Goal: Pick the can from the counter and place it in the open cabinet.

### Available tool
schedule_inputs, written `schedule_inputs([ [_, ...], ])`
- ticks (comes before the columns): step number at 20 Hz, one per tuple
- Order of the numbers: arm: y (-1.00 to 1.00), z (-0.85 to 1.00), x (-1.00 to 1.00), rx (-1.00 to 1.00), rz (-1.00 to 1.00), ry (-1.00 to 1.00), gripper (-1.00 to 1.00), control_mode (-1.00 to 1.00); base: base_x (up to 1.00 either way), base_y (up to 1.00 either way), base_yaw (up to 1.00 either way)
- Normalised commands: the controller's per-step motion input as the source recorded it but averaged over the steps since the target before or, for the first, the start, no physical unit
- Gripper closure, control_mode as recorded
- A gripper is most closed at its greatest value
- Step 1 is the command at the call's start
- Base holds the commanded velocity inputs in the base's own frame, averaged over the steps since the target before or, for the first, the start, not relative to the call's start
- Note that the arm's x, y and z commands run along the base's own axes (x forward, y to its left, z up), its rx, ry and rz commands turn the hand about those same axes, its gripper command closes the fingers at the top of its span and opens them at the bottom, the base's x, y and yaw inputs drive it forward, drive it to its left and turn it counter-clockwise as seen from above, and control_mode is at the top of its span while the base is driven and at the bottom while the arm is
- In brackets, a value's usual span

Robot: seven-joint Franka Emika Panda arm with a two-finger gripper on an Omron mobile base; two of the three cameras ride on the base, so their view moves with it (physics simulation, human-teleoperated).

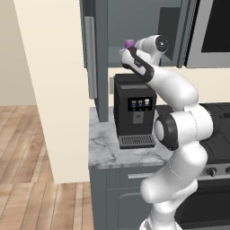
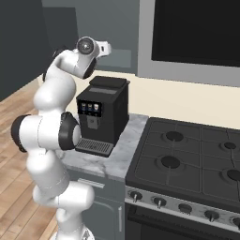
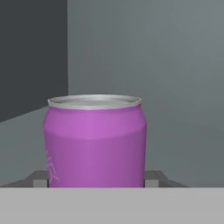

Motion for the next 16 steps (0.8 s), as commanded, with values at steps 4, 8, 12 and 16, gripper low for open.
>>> schedule_inputs([
  [4,0.00,-0.02,0.31,0.00,-0.01,0.03,1.00,-1.00,0.00,0.00,0.00],
  [8,-0.01,-0.07,0.26,0.00,0.00,0.00,1.00,-1.00,0.00,0.00,0.00],
  [12,-0.01,-0.14,0.18,0.00,0.00,0.00,1.00,-1.00,0.00,0.00,0.00],
  [16,-0.04,-0.15,0.10,0.03,0.00,0.00,1.00,-1.00,0.00,0.00,0.00],
])
